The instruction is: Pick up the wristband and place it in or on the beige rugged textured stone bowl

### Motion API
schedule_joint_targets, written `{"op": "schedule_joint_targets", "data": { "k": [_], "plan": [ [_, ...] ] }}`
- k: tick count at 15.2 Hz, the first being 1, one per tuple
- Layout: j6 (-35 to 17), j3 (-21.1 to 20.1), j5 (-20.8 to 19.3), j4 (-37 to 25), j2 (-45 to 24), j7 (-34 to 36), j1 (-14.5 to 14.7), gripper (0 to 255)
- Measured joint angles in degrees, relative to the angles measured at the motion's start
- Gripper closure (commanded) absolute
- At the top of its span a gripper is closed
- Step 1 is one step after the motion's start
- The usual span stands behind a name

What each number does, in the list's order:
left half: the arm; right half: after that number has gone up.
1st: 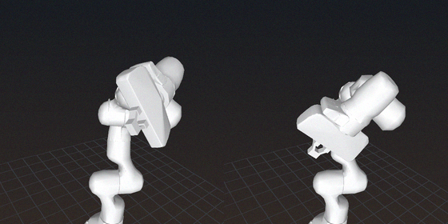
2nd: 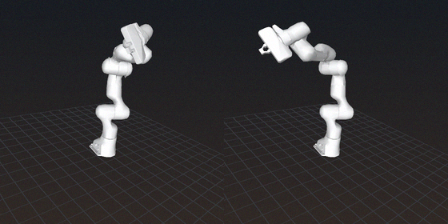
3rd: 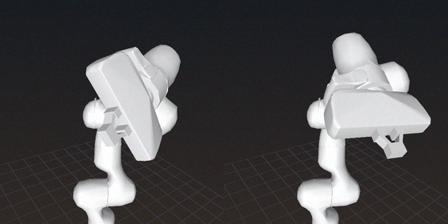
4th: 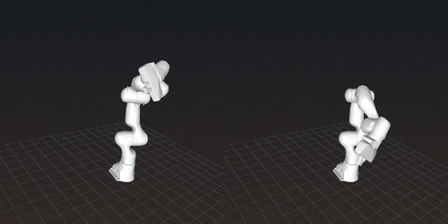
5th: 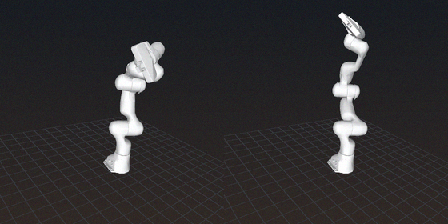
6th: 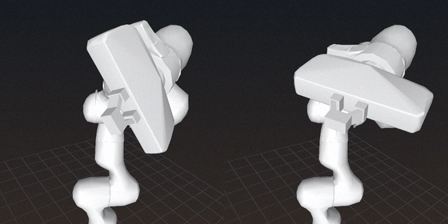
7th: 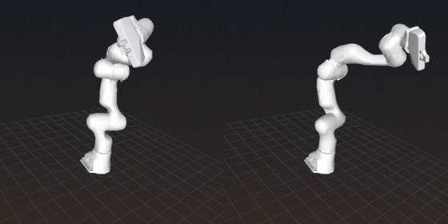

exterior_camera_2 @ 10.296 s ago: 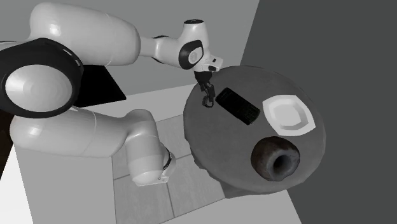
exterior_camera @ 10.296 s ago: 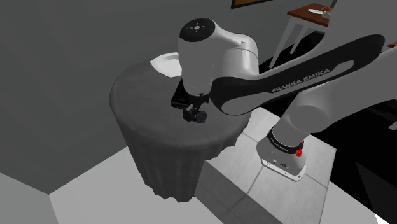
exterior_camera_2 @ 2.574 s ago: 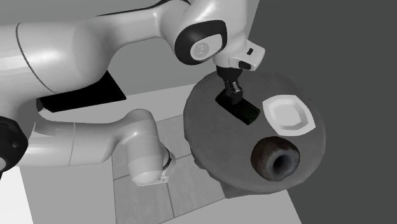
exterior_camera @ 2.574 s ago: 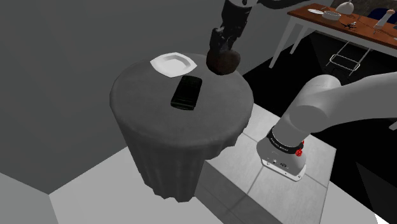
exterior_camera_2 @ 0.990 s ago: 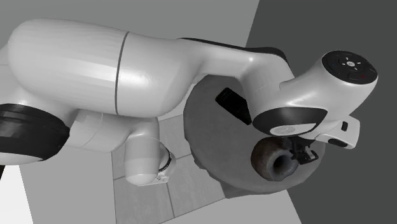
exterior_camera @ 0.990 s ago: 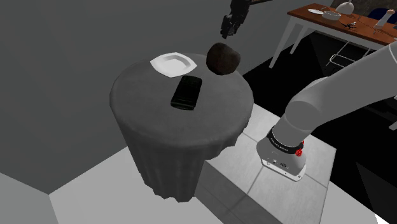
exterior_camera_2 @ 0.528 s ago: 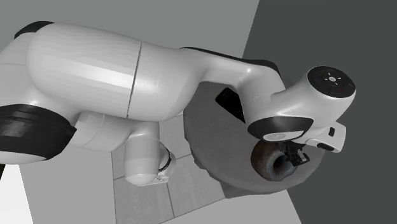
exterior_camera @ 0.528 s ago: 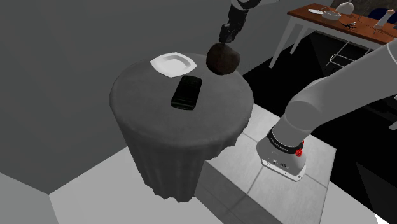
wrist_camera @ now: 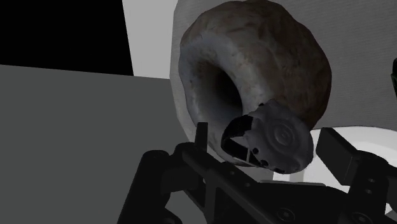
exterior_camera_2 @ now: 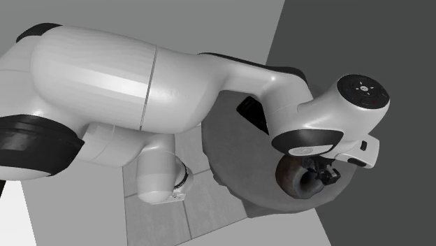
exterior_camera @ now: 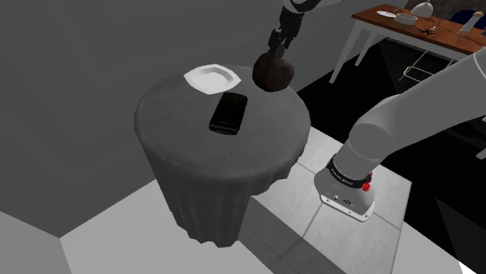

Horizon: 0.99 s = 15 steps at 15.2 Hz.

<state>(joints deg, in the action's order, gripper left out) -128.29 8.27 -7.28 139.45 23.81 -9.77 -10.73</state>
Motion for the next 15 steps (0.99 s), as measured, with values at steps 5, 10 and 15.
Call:
{"op": "schedule_joint_targets", "data": {
  "k": [5,10,15],
  "plan": [
    [1.2,-0.18,0.03,-0.47,0.78,0.1,0.03,0],
    [7.3,-0.67,0.22,-3.89,3.46,-0.02,0.1,0],
    [7.8,-0.74,0.25,-4.18,3.6,0.01,0.12,0]
  ]
}}
